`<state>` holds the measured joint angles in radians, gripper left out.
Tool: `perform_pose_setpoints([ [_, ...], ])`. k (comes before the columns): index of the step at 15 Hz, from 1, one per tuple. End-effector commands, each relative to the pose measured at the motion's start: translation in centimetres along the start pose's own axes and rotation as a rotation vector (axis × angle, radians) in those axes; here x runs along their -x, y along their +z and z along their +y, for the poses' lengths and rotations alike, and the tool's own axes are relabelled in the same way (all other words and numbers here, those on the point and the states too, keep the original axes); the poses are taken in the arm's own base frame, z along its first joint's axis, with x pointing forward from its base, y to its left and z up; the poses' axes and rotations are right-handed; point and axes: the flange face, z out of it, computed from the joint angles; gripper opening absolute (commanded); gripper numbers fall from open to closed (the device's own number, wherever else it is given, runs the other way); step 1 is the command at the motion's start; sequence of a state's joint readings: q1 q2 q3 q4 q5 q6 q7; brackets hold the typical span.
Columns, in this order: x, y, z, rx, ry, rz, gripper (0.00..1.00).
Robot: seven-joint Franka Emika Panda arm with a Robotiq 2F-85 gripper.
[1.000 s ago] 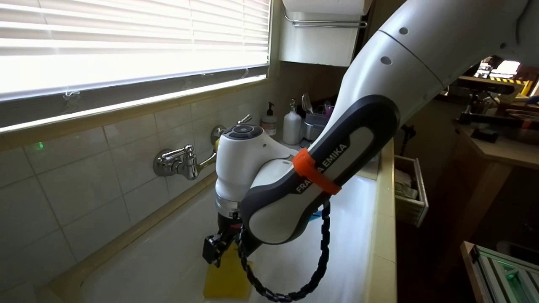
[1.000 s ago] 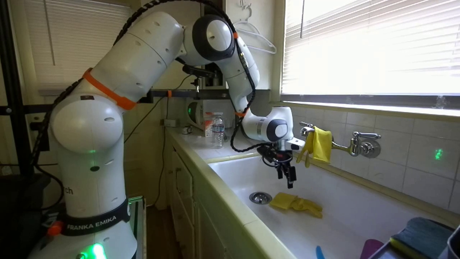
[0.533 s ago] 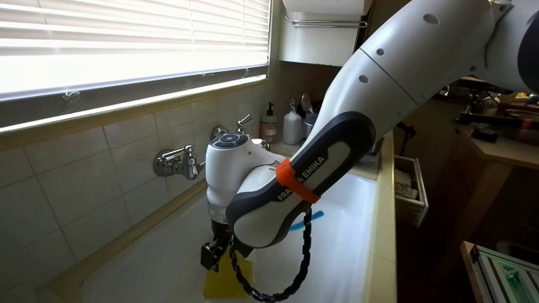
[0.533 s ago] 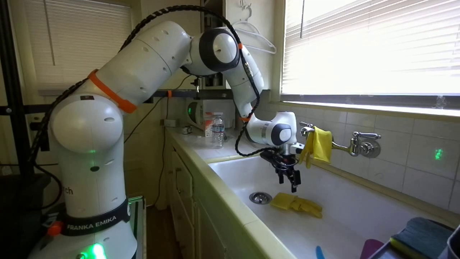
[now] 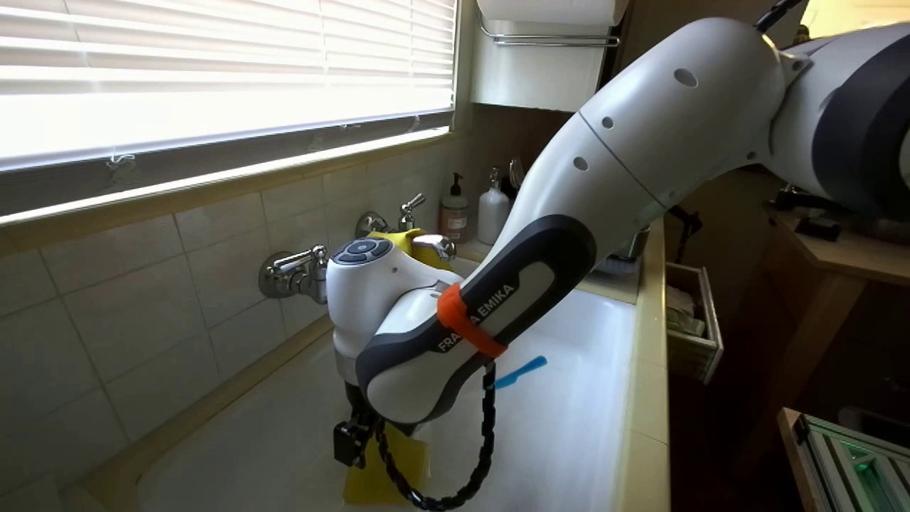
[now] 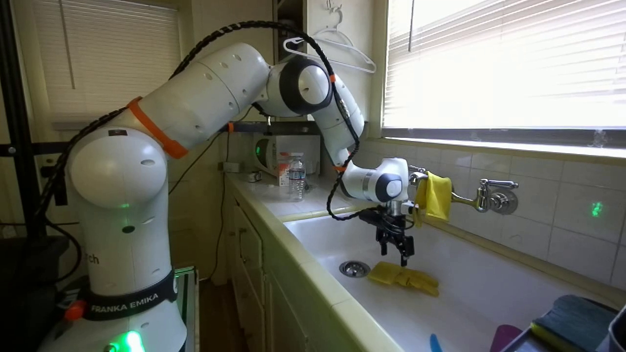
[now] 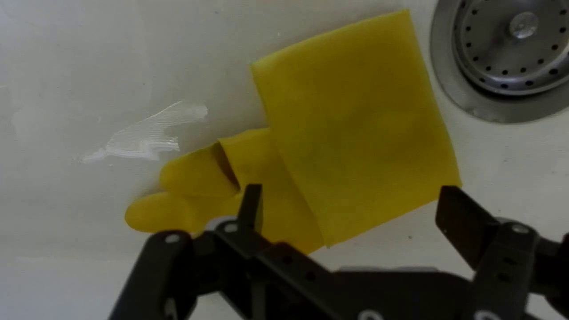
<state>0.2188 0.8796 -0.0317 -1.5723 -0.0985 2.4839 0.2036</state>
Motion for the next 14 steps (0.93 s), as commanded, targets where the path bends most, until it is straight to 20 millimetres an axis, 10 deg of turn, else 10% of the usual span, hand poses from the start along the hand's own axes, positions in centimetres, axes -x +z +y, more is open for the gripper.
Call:
perform_pose_setpoints([
  [1,-0.8,1.7,-0.8,-0.008,-0.047,-0.041,1.0],
  [5,-0.8,3.0,-1.4,-0.006,-0.079,-0.066,0.94],
  [6,-0.8,3.3,-1.5,-0.006,-0.087,-0.072,0.73],
  [14,-1.2,3.4,-1.7,-0.016,-0.108,-0.132,0.22],
])
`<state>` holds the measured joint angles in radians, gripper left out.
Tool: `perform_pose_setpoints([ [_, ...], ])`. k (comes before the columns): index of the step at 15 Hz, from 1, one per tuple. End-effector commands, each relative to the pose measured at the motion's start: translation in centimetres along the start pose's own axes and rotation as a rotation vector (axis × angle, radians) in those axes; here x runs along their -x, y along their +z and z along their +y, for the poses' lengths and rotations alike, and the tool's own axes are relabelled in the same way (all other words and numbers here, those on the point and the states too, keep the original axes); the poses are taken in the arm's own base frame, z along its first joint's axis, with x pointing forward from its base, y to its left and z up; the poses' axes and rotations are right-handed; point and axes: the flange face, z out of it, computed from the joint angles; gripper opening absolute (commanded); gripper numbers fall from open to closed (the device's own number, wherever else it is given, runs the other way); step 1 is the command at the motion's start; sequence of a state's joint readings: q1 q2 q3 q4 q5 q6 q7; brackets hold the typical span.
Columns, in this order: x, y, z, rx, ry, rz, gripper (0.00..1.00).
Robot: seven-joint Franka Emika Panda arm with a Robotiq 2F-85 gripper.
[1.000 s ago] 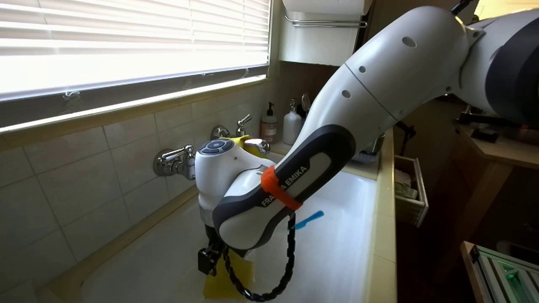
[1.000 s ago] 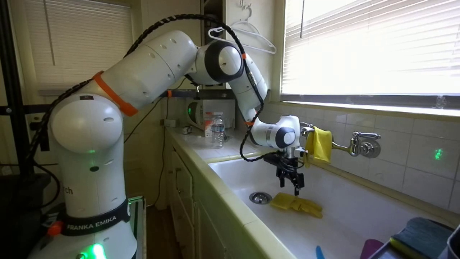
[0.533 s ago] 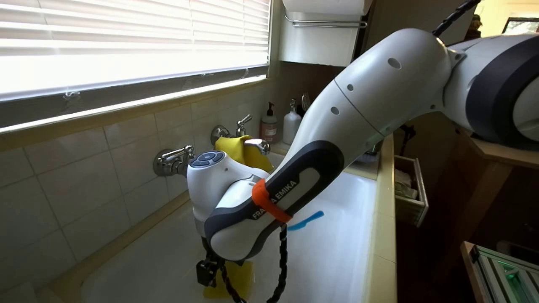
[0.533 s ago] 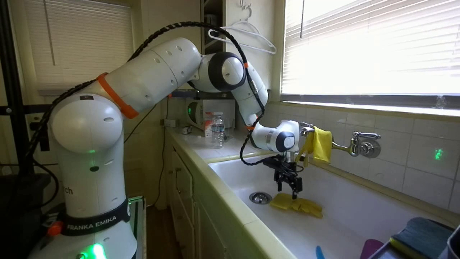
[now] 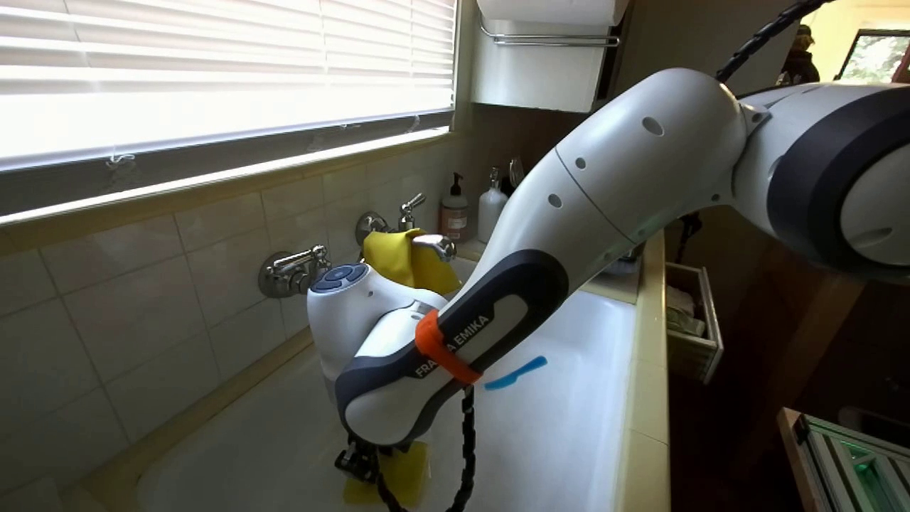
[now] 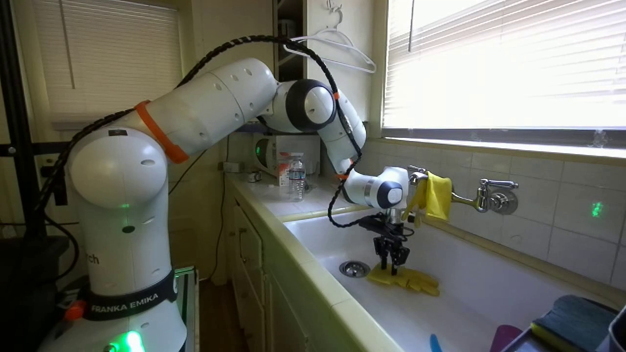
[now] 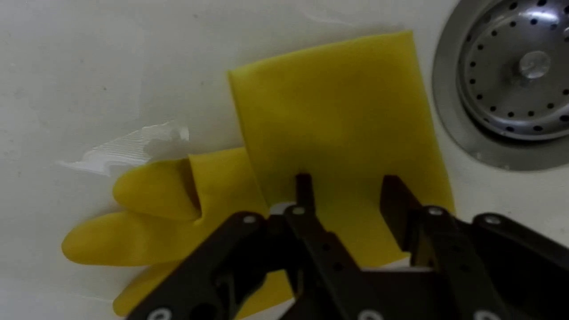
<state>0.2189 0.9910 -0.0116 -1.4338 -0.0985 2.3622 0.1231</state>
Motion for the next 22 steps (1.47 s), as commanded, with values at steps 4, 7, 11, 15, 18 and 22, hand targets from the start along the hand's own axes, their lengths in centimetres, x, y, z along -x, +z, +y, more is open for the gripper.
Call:
perform_pose_setpoints([
  [4,-0.8,-1.3,-0.7,-0.038,-0.027,-0.049,0.0],
  [7,-1.3,-2.4,-0.2,-0.008,-0.013,-0.013,0.26],
  [11,-1.8,-2.0,1.0,-0.006,-0.026,-0.002,0.5],
  [15,-1.9,-1.1,1.5,-0.003,-0.045,-0.007,0.81],
  [18,-1.8,-0.4,1.8,-0.003,-0.044,-0.016,0.99],
  [22,-1.6,0.7,1.9,-0.017,-0.047,-0.031,1.0],
])
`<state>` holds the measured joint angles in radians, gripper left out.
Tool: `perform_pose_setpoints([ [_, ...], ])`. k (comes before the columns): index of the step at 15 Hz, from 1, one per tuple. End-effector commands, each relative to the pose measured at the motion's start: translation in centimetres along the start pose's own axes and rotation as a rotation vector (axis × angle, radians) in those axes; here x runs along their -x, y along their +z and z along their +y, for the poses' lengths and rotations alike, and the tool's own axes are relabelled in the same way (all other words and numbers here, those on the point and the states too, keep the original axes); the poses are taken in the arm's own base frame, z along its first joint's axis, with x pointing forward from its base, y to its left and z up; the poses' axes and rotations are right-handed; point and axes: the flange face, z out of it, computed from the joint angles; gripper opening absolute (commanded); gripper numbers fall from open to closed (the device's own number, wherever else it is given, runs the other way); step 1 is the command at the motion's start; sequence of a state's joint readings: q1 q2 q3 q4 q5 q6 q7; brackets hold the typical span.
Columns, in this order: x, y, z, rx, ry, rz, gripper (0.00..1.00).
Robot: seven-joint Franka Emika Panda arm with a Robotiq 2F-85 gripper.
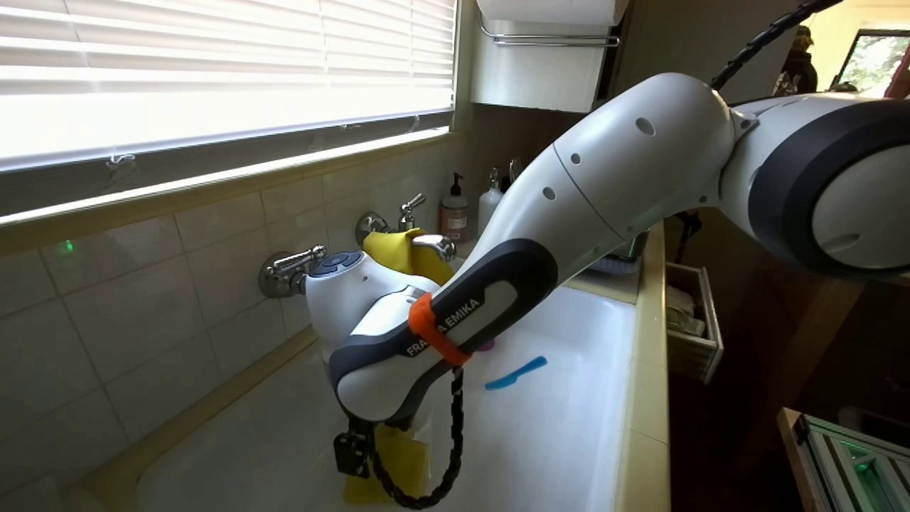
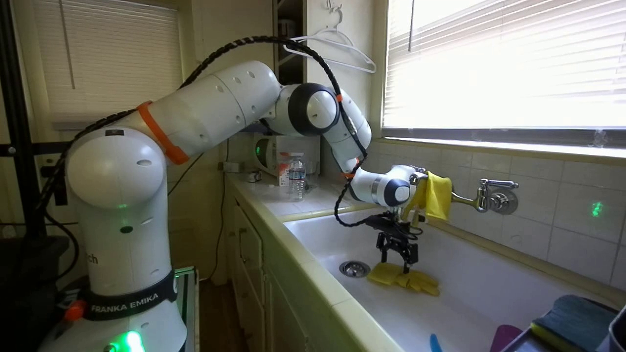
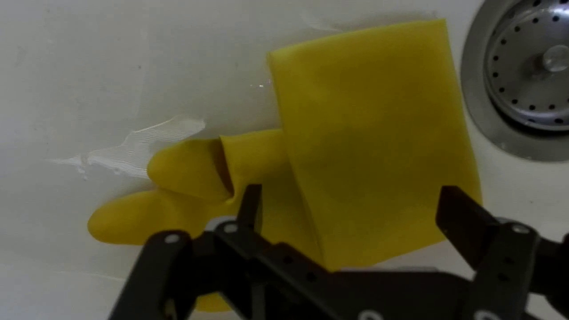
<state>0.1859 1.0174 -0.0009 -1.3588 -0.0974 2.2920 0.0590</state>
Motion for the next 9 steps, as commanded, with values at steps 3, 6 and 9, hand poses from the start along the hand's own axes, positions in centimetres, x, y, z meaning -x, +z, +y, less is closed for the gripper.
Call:
perform_pose_setpoints([
  [3,-0.41,1.65,-0.12,-0.025,-0.018,-0.016,0.96],
  [6,-0.52,1.77,-0.41,-0.035,-0.026,-0.018,0.69],
  [9,-0.74,1.5,-0.72,-0.04,-0.033,-0.011,0.42],
])
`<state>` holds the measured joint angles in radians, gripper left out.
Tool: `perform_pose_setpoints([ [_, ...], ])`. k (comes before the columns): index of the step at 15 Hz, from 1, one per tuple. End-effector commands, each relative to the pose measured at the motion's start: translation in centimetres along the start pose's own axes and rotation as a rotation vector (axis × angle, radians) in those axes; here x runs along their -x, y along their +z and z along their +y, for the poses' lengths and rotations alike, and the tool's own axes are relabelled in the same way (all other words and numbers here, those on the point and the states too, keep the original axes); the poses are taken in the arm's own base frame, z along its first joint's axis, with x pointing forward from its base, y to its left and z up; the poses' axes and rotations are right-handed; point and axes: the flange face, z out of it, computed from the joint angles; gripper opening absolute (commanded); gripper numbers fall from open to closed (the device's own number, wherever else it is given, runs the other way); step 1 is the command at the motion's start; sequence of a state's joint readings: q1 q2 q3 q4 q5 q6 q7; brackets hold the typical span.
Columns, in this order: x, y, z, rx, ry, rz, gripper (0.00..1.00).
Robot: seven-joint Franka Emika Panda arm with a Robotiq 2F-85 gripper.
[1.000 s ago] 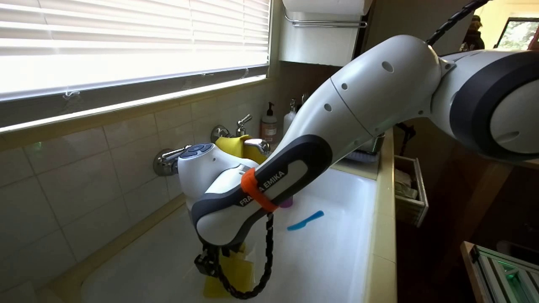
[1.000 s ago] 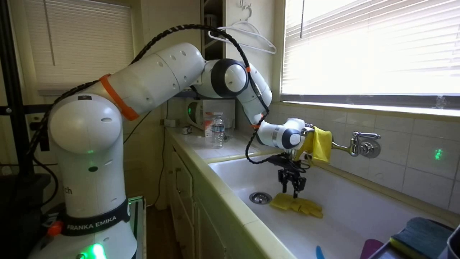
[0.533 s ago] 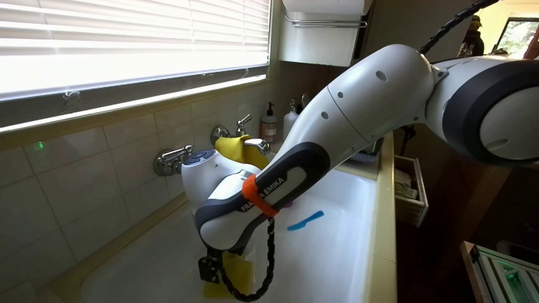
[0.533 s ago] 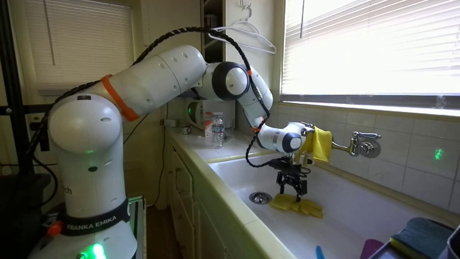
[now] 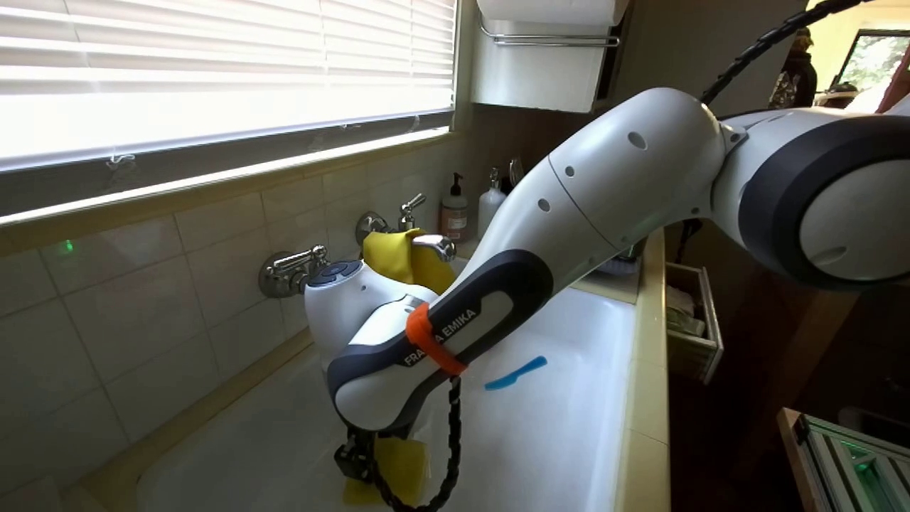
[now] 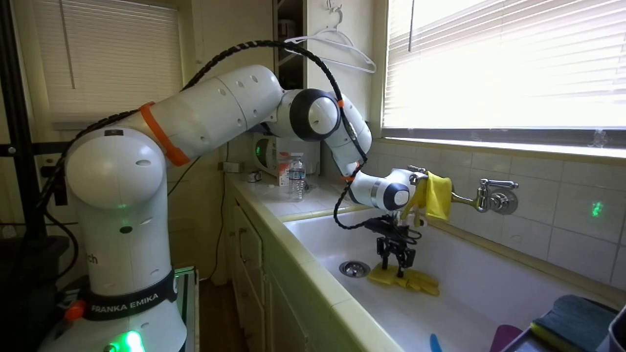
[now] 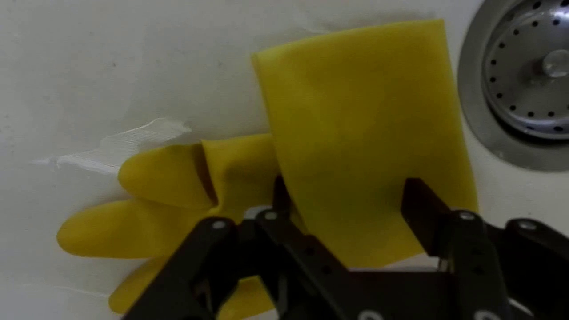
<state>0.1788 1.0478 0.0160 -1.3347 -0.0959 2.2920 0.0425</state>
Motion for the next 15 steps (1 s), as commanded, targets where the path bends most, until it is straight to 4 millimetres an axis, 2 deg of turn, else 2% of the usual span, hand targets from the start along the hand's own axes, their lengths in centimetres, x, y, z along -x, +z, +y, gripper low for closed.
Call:
perform_pose_setpoints([
  [1,-0.6,0.2,-0.3,-0.024,-0.016,-0.002,0.36],
  [5,-0.8,-0.9,-0.9,-0.025,-0.018,0.011,0.05],
  [6,-0.8,-1.2,-1.1,-0.028,-0.017,0.014,0.01],
  [15,-0.2,-4.6,-3.8,-0.079,0.037,0.001,0.01],
])
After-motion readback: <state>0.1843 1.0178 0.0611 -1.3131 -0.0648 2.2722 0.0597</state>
